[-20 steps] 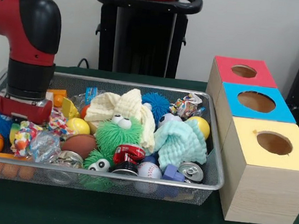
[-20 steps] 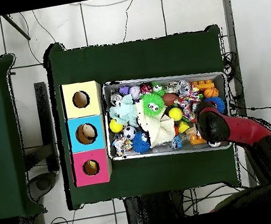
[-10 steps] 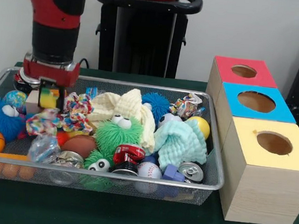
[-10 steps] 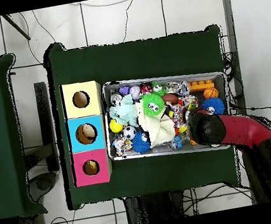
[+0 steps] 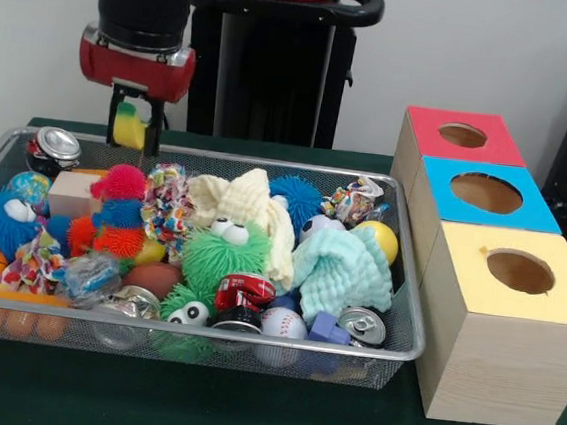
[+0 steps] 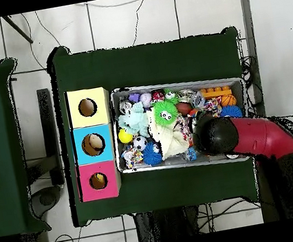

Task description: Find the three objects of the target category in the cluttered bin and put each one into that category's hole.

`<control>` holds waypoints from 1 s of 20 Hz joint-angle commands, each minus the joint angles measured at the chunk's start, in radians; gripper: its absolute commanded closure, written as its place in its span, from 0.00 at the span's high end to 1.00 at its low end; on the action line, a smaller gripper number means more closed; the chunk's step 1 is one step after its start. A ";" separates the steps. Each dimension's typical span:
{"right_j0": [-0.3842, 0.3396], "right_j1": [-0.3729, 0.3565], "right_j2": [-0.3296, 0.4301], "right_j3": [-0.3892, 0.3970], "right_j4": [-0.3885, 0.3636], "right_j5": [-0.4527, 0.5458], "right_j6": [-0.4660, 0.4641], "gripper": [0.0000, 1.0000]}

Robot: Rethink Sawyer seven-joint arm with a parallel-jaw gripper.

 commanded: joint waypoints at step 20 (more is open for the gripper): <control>0.173 -0.016 -0.032 0.119 0.177 0.007 0.255 1.00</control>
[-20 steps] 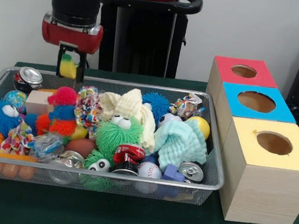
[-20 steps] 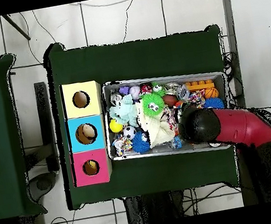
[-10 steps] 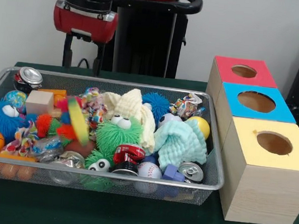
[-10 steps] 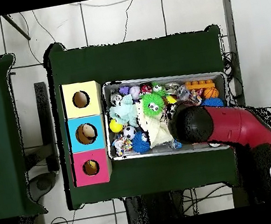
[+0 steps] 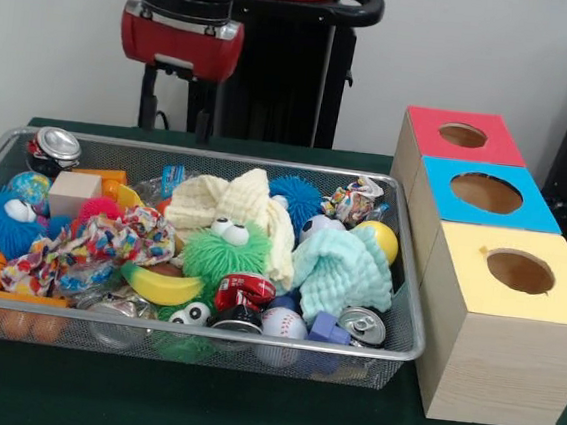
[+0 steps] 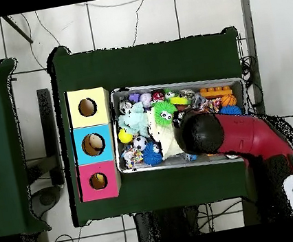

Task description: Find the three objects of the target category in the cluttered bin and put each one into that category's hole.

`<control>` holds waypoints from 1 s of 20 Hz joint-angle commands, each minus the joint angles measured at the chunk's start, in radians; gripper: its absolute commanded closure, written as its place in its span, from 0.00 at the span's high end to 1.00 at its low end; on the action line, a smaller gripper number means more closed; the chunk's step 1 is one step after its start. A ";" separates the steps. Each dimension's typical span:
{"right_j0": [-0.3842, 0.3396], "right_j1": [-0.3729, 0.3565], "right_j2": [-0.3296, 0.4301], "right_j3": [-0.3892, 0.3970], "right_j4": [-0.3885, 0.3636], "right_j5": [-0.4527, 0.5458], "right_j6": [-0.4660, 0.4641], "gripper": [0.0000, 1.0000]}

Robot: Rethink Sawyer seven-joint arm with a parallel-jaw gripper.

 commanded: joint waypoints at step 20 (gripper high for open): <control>0.217 0.254 -0.128 0.220 0.326 -0.370 0.504 1.00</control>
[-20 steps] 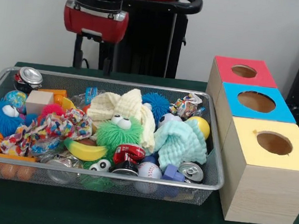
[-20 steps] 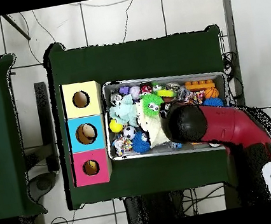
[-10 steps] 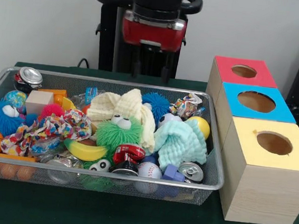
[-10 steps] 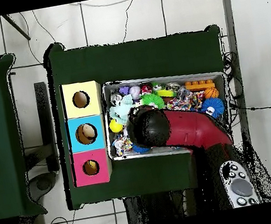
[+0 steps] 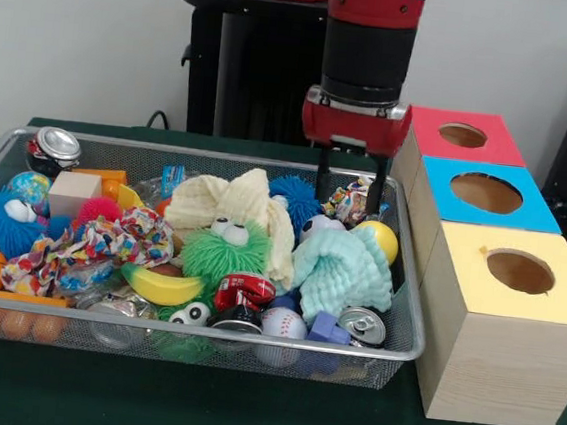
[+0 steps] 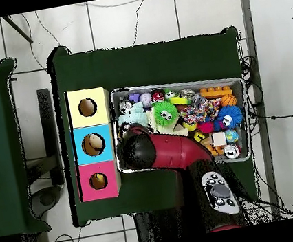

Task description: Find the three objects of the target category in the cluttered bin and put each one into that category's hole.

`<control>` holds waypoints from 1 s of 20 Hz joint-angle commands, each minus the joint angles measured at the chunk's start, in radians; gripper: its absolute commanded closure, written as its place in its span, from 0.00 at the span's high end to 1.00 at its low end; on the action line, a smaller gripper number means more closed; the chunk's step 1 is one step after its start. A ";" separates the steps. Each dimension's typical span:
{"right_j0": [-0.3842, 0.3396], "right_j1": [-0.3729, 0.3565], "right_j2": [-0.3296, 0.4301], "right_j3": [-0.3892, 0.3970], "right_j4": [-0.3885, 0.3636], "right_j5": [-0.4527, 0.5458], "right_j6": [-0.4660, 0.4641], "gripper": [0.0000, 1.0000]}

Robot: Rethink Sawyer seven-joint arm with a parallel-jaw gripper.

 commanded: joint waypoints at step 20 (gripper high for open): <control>0.001 0.396 -0.110 -0.193 0.160 -0.160 0.235 1.00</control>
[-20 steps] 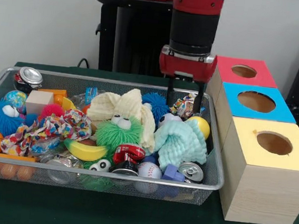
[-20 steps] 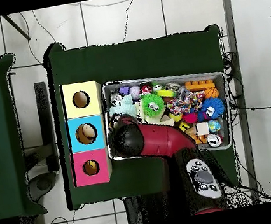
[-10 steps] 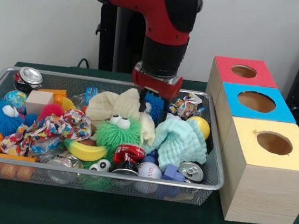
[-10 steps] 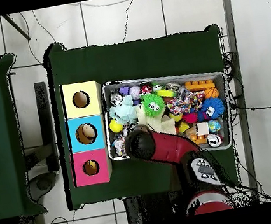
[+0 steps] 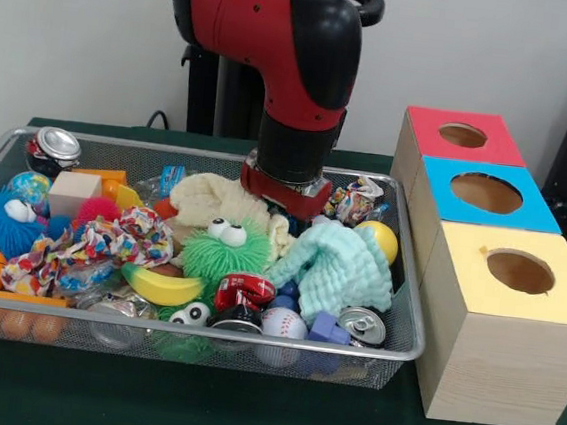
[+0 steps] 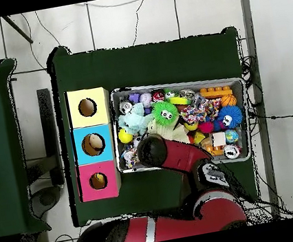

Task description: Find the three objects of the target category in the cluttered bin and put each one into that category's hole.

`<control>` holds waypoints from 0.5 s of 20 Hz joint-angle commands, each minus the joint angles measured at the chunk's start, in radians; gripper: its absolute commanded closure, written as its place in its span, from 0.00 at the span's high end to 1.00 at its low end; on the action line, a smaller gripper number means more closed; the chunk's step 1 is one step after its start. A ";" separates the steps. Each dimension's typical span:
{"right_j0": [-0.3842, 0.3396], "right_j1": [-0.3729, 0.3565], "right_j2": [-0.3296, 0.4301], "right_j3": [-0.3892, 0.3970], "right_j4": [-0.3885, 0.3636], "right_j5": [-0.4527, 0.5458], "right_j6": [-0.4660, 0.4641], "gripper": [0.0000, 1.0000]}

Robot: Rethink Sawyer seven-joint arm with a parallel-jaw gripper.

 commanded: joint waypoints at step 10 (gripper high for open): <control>-0.073 0.082 0.062 -0.138 0.002 -0.106 0.135 0.00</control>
